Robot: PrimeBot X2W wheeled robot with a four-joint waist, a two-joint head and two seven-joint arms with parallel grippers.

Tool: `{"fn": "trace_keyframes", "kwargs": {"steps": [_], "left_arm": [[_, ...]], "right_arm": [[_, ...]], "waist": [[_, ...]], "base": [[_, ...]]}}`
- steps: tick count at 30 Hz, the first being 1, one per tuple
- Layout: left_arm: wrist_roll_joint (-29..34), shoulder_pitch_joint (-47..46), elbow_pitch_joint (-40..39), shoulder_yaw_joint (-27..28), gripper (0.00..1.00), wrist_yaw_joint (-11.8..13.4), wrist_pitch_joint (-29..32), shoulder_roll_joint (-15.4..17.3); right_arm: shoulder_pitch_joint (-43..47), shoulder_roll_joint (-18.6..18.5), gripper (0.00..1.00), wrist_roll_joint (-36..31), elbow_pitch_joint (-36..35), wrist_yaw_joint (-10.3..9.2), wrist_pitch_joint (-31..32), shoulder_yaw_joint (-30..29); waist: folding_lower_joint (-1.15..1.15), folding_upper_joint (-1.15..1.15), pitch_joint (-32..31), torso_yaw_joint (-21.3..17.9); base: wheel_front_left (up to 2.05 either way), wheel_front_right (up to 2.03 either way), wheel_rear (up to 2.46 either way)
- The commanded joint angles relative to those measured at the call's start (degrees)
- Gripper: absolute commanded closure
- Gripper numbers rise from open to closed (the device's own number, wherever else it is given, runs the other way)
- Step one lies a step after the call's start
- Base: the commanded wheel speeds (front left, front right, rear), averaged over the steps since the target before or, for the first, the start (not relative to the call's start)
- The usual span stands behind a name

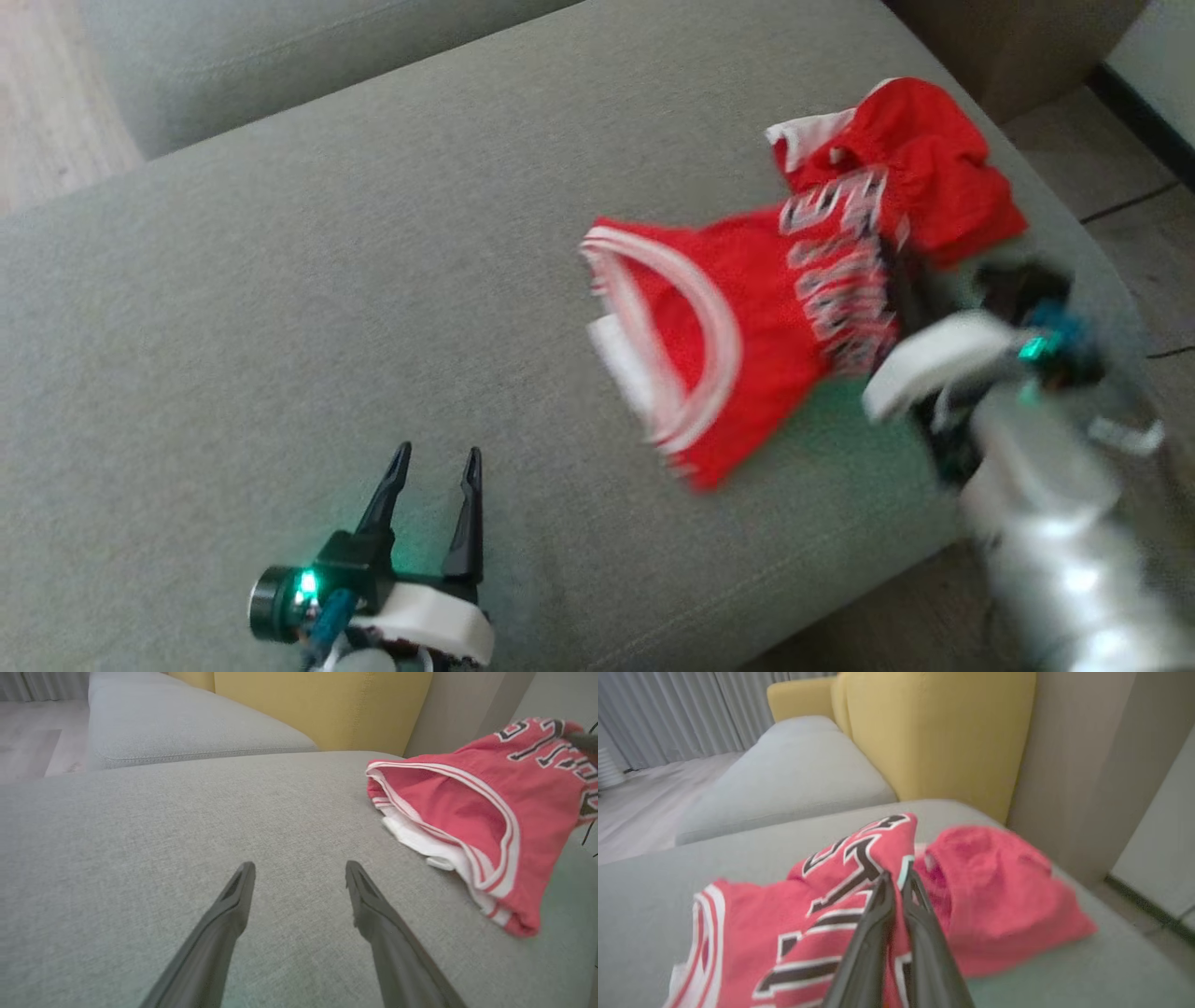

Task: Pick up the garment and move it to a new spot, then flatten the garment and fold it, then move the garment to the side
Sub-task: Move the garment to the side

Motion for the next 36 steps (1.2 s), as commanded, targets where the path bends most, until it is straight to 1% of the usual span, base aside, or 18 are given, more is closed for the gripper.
{"fn": "trace_keyframes", "kwargs": {"steps": [1,5,8,10,11,12,14,16,18,21,24,26,27,31,36], "left_arm": [[0.91,-2.84,-1.21,1.3,0.0,-0.24,-0.55,0.11],[1.87,-4.12,-0.91,1.54,0.0,-0.45,-0.55,0.11],[2.57,-4.72,-0.78,1.97,0.0,-0.7,-0.55,0.11],[2.94,-4.86,-0.78,2.36,0.0,-0.74,-0.55,0.11],[3.02,-4.93,-0.76,2.49,0.0,-0.77,-0.55,0.11],[3.13,-5.01,-0.76,2.63,0.0,-0.79,-0.55,0.11],[3.23,-5.05,-0.78,2.92,0.0,-0.78,-0.55,0.11],[3.22,-4.95,-0.86,3.36,0.0,-0.66,-0.55,0.11],[3.07,-4.74,-1.09,3.9,0.0,-0.38,-0.55,0.11],[2.63,-4.18,-1.81,5.12,0.0,0.32,-0.55,0.11],[2.49,-3.55,-2.38,6.77,0.0,0.93,-0.55,0.11],[2.81,-3.15,-2.55,7.63,0.0,1.03,-0.55,0.11],[2.81,-3.15,-2.55,7.63,0.0,1.03,-0.55,0.11],[3.07,-2.54,-2.72,9.0,0.0,1.03,-0.55,0.11],[2.9,-1.51,-2.65,10.17,0.0,1.22,-0.55,0.11]], "right_arm": [[-5.28,-1.8,1.0,-1.67,-0.67,0.2,-0.42,-0.08],[-12.41,-7.44,1.0,-6.76,3.64,0.2,0.63,-4.14],[-16.4,-11.97,1.0,-10.9,7.12,0.2,1.29,-8.9],[-18.07,-14.37,1.0,-13.68,9.35,0.2,1.53,-12.49],[-18.63,-15.45,0.83,-15.19,10.21,0.2,1.52,-14.5],[-19.03,-16.16,0.0,-16.64,10.85,0.2,1.41,-16.68],[-19.38,-16.23,0.0,-19.03,11.35,0.2,0.9,-20.66],[-19.25,-14.81,0.0,-20.99,10.61,0.2,0.05,-23.38],[-18.61,-12.46,0.0,-21.92,9.63,0.2,-0.49,-24.78],[-16.98,-7.24,0.0,-20.5,6.71,0.2,-0.74,-25.55],[-13.34,-2.57,0.0,-18.99,1.27,0.2,-0.77,-22.8],[-10.16,-0.59,0.0,-17.6,-2.05,0.2,-0.78,-19.85],[-10.16,-0.59,0.0,-17.6,-2.05,0.2,-0.78,-19.85],[-2.99,1.46,0.0,-13.61,-7.53,0.2,-0.79,-14.76],[5.68,2.1,0.0,-9.56,-12.17,0.2,-0.79,-10.73]], "waist": [[0.0,0.0,0.9,1.2],[0.0,0.0,2.59,3.88],[0.0,0.0,3.71,5.93],[0.0,0.0,4.32,7.13],[0.0,0.0,4.67,7.74],[0.0,0.0,4.86,8.21],[0.0,0.0,5.01,9.1],[0.0,0.0,4.88,9.77],[0.0,0.0,4.39,10.4],[0.0,0.0,3.48,11.39],[0.0,0.0,2.43,12.83],[0.0,0.0,1.79,14.09],[0.0,0.0,1.79,14.09],[0.0,0.0,0.44,17.38],[0.0,0.0,-0.96,21.41]], "base": [[0.0,0.0,0.0],[0.0,0.0,0.0],[0.0,0.0,0.0],[0.0,0.0,0.0],[0.0,0.0,0.0],[0.0,0.0,0.0],[0.0,0.0,0.0],[0.0,0.0,0.0],[0.0,0.0,0.0],[0.0,0.0,0.0],[0.0,0.0,0.0],[0.0,0.0,0.0],[0.0,0.0,0.0],[0.0,0.0,0.0],[0.0,0.0,0.0]]}}
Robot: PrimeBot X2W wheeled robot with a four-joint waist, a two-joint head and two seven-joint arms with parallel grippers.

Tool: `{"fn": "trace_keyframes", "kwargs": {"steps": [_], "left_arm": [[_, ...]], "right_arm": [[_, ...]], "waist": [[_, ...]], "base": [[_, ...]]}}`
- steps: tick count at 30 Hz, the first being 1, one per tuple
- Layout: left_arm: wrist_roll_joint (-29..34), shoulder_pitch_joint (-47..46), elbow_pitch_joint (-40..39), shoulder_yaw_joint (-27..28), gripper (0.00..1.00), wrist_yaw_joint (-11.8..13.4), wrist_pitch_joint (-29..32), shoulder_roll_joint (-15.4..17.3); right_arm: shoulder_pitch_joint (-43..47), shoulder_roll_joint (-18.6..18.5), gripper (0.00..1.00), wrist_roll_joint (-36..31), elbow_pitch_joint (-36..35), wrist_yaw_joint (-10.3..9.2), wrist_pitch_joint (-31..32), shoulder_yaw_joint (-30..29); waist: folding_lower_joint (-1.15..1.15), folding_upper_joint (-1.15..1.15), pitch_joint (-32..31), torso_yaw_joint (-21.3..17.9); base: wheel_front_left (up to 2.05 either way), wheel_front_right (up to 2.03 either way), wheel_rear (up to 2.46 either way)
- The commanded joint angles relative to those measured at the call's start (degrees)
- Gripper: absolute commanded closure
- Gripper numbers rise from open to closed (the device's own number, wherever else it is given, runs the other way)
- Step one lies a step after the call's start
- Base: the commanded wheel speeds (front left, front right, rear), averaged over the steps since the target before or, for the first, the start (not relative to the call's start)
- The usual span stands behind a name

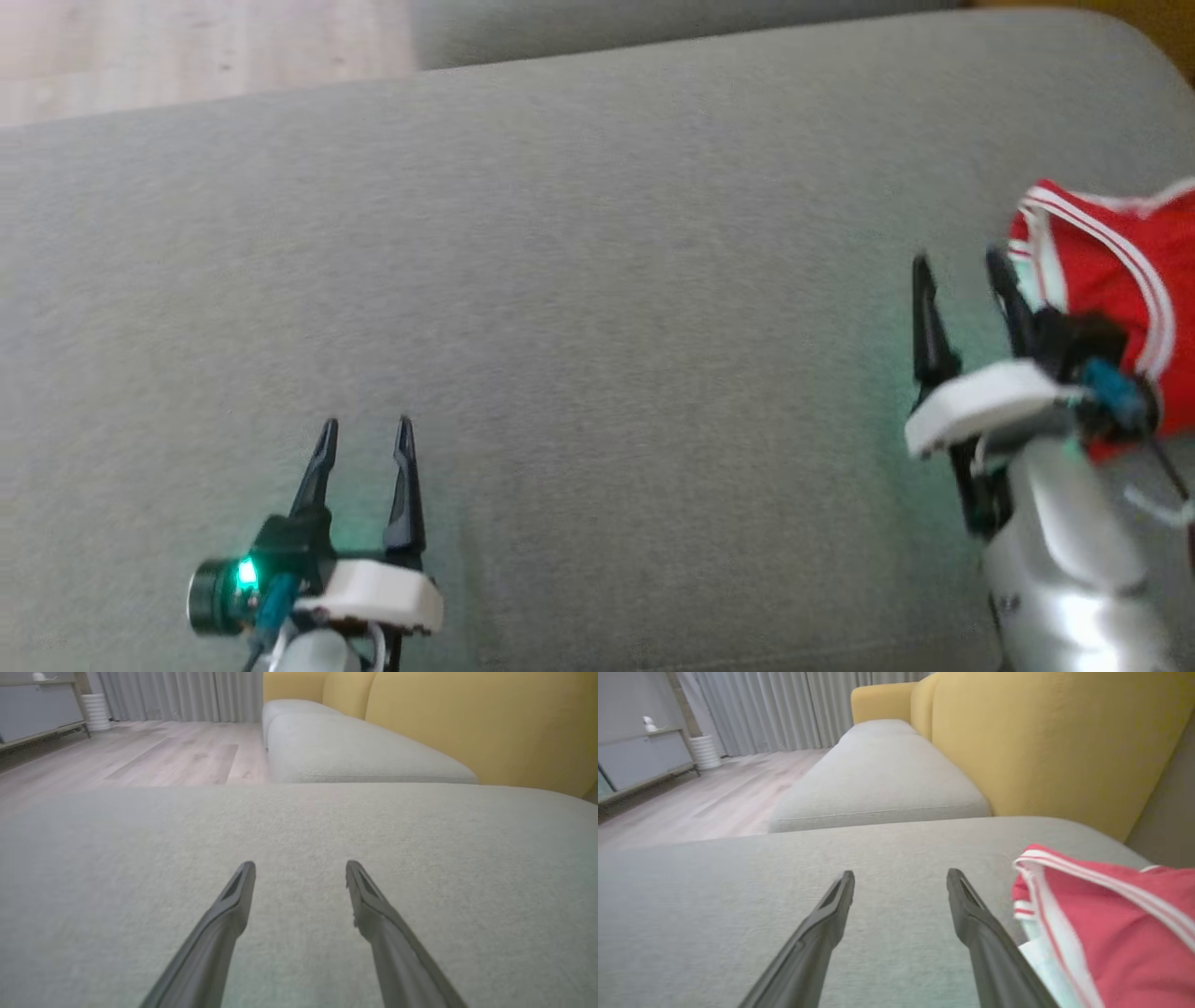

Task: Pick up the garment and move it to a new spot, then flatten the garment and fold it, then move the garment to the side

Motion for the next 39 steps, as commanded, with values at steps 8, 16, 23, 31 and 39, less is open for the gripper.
{"fn": "trace_keyframes", "kwargs": {"steps": [8,16,23,31,39], "left_arm": [[-0.6,0.95,-1.39,3.66,0.0,0.86,-0.55,0.18],[-0.35,2.51,-2.37,6.17,0.0,0.1,-0.55,0.18],[-1.6,3.4,-1.91,7.84,0.0,-1.2,-0.55,0.18],[-2.63,4.78,0.98,6.89,1.0,-2.25,0.26,-0.03],[-4.71,6.13,3.98,7.32,1.0,-2.47,1.0,-0.06]], "right_arm": [[5.38,0.67,0.0,4.81,-4.46,0.2,-0.68,3.72],[7.7,0.68,0.0,6.61,-5.7,0.2,-0.68,4.95],[9.24,0.68,0.0,7.98,-6.43,0.2,-0.69,6.32],[10.68,0.65,1.0,8.75,-3.69,0.0,0.15,5.59],[13.66,0.94,1.0,10.86,-0.99,0.01,0.92,5.19]], "waist": [[0.01,0.0,-2.29,5.25],[0.01,0.0,-4.23,5.48],[0.01,0.0,-5.83,4.63],[0.01,0.0,-6.56,4.33],[0.01,0.0,-6.63,4.3]], "base": [[0.0,0.0,0.0],[0.0,0.0,0.0],[0.0,0.0,0.0],[0.0,0.0,0.0],[0.0,0.0,0.0]]}}
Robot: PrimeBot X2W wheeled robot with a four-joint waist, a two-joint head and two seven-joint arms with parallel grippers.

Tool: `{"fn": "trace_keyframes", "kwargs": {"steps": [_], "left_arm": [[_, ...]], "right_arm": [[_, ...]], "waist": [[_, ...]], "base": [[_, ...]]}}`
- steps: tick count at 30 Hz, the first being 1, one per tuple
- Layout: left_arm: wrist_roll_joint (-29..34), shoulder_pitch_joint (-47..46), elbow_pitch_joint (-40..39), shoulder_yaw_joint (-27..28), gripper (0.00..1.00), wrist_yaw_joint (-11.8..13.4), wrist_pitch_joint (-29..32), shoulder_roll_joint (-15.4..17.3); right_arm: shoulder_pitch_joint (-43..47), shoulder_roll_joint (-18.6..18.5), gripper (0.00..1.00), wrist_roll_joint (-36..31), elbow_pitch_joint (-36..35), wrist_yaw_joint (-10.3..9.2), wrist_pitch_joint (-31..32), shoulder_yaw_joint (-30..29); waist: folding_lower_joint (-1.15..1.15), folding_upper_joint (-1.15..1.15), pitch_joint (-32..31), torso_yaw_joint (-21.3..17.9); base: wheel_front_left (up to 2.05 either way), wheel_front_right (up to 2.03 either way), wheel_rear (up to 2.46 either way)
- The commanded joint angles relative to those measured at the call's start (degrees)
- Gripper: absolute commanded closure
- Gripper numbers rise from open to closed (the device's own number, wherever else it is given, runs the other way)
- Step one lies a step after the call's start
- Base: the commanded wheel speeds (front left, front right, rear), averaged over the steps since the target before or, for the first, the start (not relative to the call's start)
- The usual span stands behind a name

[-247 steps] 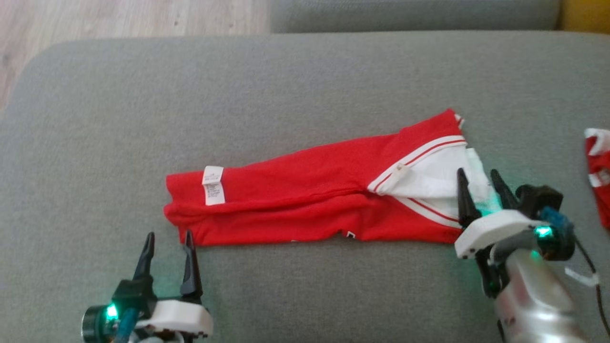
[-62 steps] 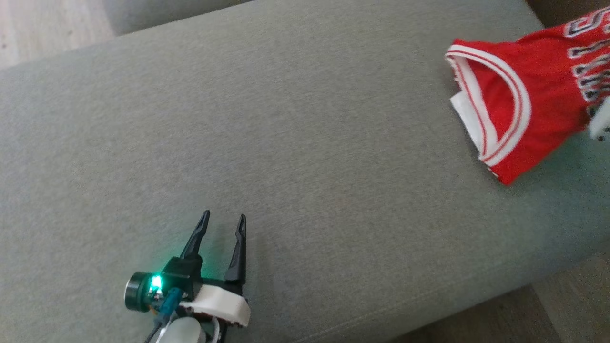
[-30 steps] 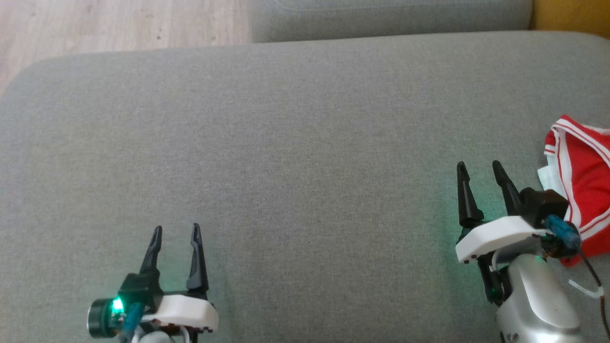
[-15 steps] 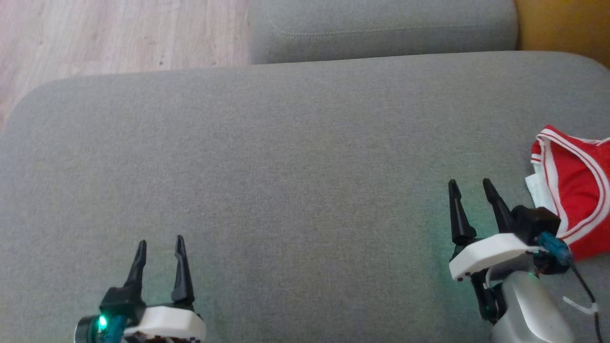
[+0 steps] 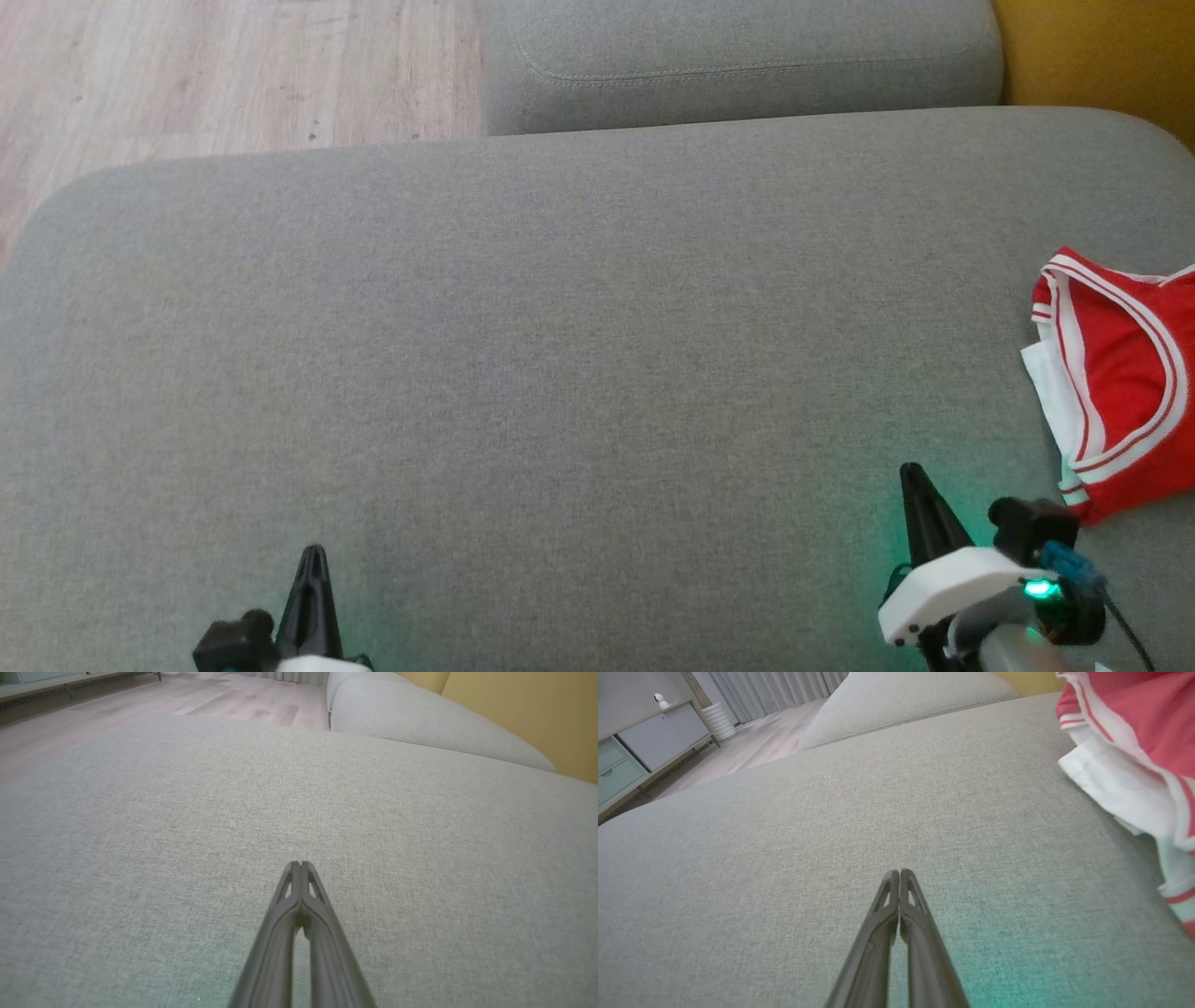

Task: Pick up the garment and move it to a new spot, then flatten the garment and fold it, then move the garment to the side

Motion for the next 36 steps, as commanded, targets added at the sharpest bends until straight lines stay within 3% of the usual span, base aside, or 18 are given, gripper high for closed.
{"fn": "trace_keyframes", "kwargs": {"steps": [1,36], "left_arm": [[-1.41,-2.14,-1.93,0.52,1.0,-0.28,0.32,0.02],[-24.36,-3.77,-5.9,3.31,1.0,-2.65,6.09,0.09]], "right_arm": [[-3.3,-0.08,1.0,1.46,-2.13,0.01,0.32,-0.42],[-1.69,-0.15,1.0,24.82,-9.4,0.06,6.08,-3.07]], "waist": [[0.0,0.0,0.0,0.0],[0.0,0.0,-0.34,-0.04]], "base": [[0.0,0.0,0.0],[0.0,0.0,0.0]]}}
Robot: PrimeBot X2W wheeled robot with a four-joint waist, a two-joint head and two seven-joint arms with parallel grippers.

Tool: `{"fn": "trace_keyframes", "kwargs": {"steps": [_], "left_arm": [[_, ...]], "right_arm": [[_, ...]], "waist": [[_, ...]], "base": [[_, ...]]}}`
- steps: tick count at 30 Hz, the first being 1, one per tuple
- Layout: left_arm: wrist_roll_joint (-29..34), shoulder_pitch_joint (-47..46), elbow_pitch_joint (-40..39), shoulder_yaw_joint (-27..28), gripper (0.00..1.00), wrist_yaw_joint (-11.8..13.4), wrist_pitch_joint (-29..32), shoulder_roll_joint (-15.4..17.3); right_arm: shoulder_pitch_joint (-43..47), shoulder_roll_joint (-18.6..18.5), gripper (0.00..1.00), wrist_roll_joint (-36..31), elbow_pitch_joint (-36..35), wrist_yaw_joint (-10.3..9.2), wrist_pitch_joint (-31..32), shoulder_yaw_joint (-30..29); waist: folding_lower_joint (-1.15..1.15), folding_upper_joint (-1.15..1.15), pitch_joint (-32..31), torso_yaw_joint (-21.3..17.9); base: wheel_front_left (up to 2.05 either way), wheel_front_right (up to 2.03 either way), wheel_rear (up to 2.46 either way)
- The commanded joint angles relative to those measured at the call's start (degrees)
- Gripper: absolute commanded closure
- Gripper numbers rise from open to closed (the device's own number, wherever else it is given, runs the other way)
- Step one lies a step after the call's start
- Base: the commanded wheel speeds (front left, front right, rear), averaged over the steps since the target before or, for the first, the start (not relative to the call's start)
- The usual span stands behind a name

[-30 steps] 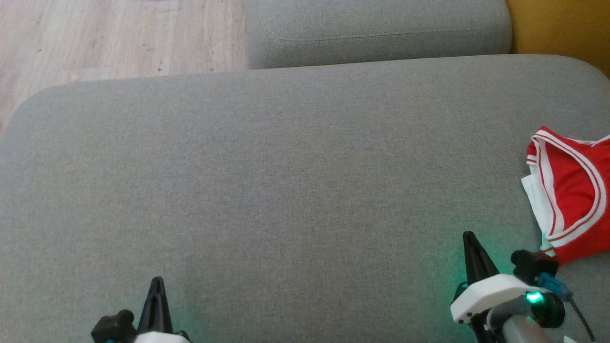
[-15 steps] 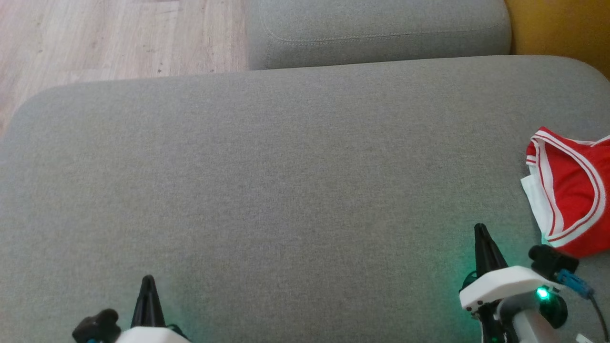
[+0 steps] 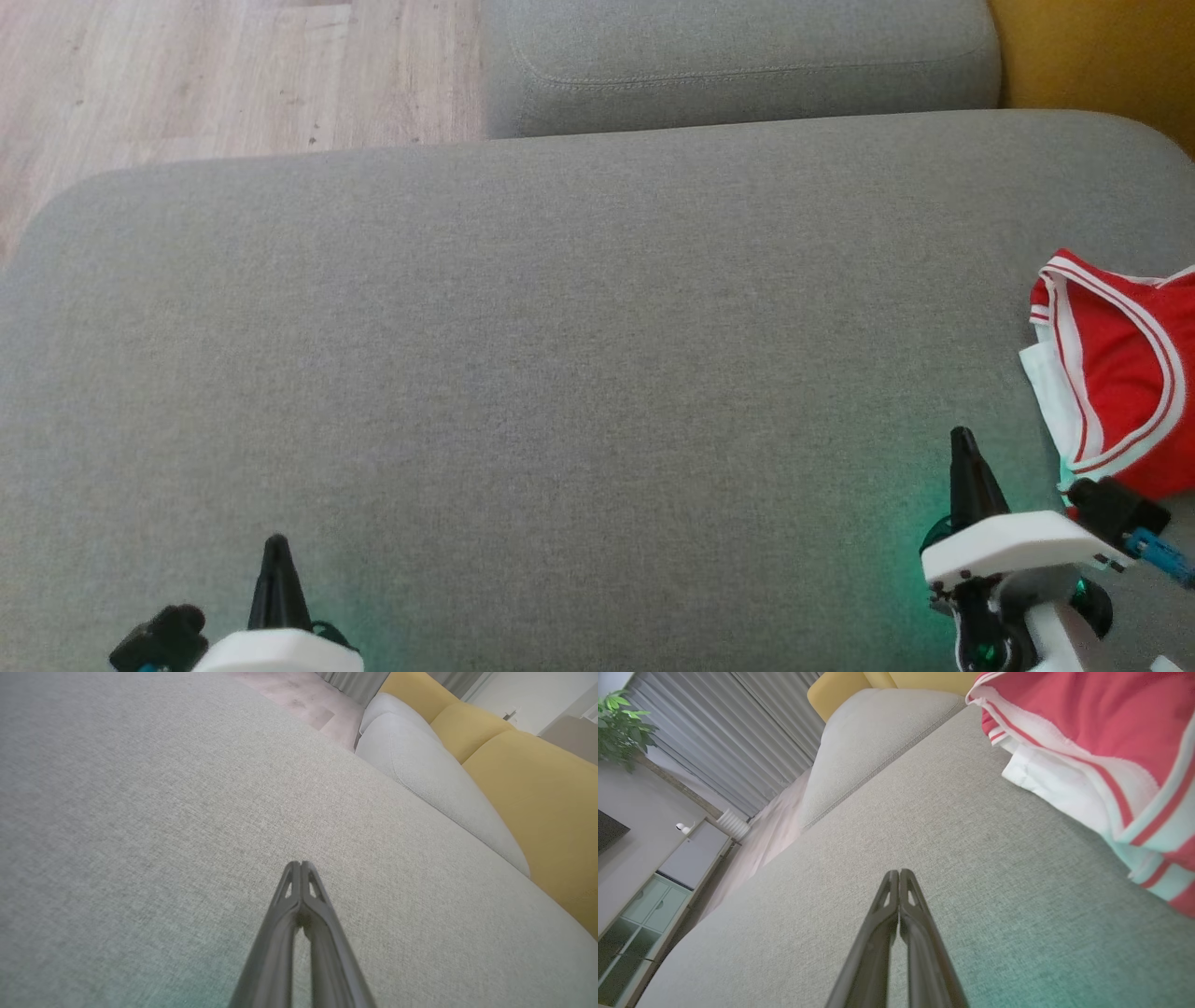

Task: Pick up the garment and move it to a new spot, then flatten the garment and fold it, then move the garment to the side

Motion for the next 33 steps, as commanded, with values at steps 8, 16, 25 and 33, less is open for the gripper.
{"fn": "trace_keyframes", "kwargs": {"steps": [8,16,25,33], "left_arm": [[-5.99,-3.38,-2.91,1.8,1.0,-0.79,1.48,0.13],[-11.06,-3.78,-3.75,2.46,1.0,-1.32,2.8,0.14],[-16.79,-4.23,-4.7,3.21,1.0,-1.91,4.28,0.16],[-21.88,-4.63,-5.54,3.87,1.0,-2.44,5.61,0.18]], "right_arm": [[-1.54,-0.16,1.0,6.23,-3.82,0.08,1.44,-0.44],[-1.23,-0.18,1.0,11.39,-5.38,0.09,2.75,-1.06],[-0.87,-0.2,1.0,17.23,-7.15,0.1,4.23,-1.77],[-0.56,-0.22,1.0,22.41,-8.72,0.12,5.55,-2.39]], "waist": [[0.0,0.0,-0.08,-0.01],[0.0,0.0,-0.16,-0.02],[0.0,0.0,-0.24,-0.03],[0.0,0.0,-0.32,-0.04]], "base": [[0.0,0.0,0.0],[0.0,0.0,0.0],[0.0,0.0,0.0],[0.0,0.0,0.0]]}}
